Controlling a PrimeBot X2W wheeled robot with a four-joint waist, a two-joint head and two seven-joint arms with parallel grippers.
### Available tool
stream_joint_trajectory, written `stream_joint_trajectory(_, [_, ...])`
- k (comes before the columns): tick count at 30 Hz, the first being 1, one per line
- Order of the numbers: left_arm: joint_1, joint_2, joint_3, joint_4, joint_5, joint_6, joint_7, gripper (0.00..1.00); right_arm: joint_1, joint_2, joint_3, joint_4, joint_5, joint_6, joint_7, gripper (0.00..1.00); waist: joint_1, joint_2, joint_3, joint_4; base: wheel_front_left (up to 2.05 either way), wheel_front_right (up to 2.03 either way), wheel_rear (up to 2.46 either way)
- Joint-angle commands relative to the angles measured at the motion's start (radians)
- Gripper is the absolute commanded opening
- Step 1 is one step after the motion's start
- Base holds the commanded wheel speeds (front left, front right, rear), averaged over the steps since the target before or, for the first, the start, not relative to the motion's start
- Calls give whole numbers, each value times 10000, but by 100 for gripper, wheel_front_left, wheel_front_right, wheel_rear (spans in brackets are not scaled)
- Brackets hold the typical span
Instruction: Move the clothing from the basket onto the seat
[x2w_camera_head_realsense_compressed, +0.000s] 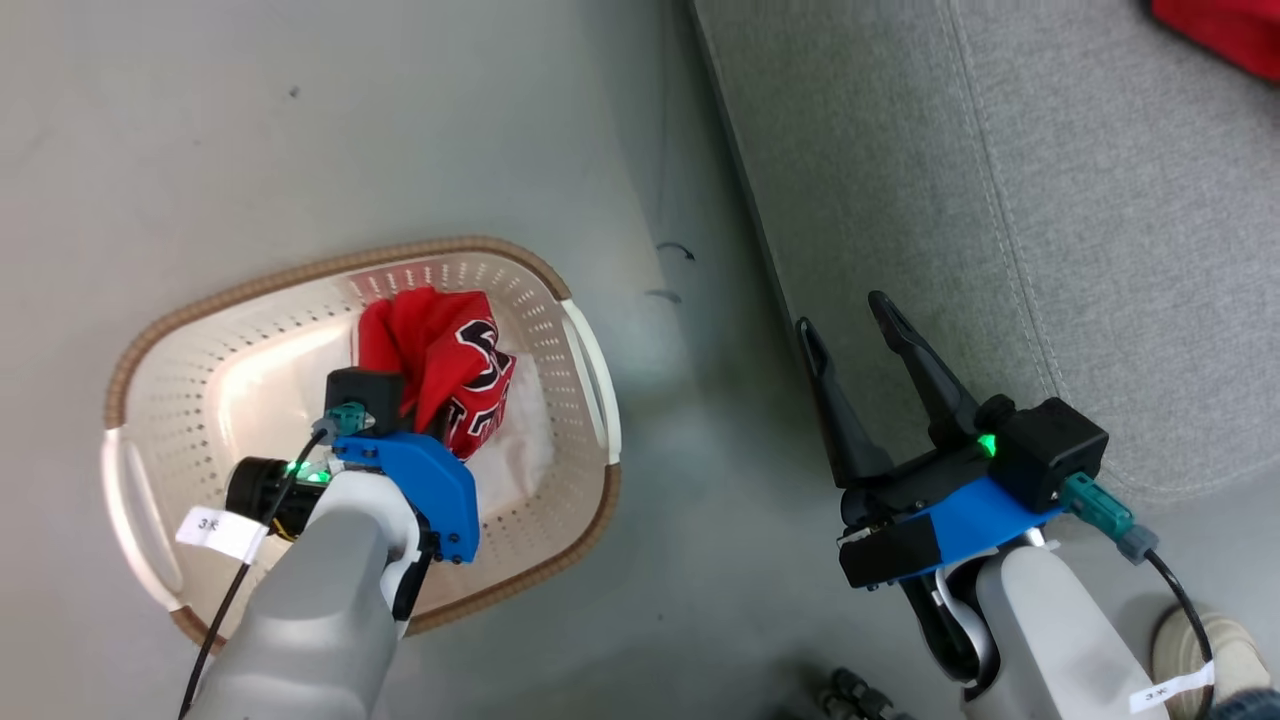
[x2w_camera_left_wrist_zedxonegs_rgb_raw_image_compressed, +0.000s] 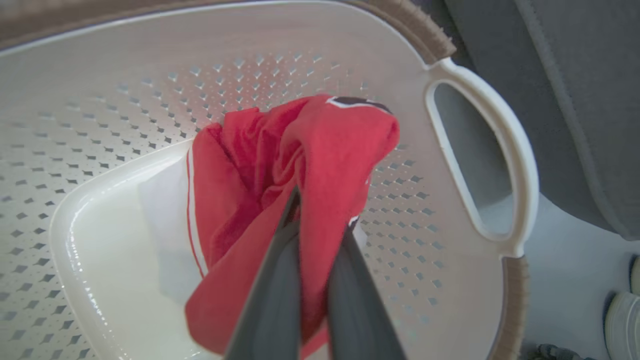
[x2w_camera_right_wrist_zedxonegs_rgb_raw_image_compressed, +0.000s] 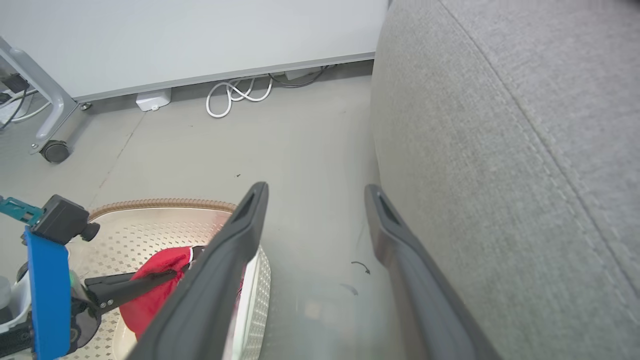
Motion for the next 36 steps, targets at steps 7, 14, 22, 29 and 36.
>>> stream_joint_trajectory(7, [676, -237, -358, -866, -414, -174, -513, 0, 186, 6, -240, 278, -446, 5, 170, 100, 0, 0, -1981, 940, 0, 0, 0])
stream_joint_trajectory(14, [1495, -210, -1282, -2320, -880, -174, -636, 0, 662, 3, -390, 363, -730, 5, 548, 100, 0, 0, -3757, 1610, 0, 0, 0])
stream_joint_trajectory(22, [1926, -51, -1969, -3667, -1146, -175, -641, 0, 1336, 2, -542, 195, -833, 5, 953, 100, 0, 0, -5087, 2235, 0, 0, 0])
stream_joint_trajectory(29, [1410, -52, -2800, -4467, -1367, -176, -644, 0, 1993, 2, -753, -33, -916, 5, 1323, 100, 0, 0, -5960, 2722, 0, 0, 0])
stream_joint_trajectory(36, [674, -128, -3469, -4828, -1738, -176, -645, 0, 2417, 3, -639, -212, -804, 5, 1588, 100, 0, 0, -6682, 2903, 0, 0, 0])
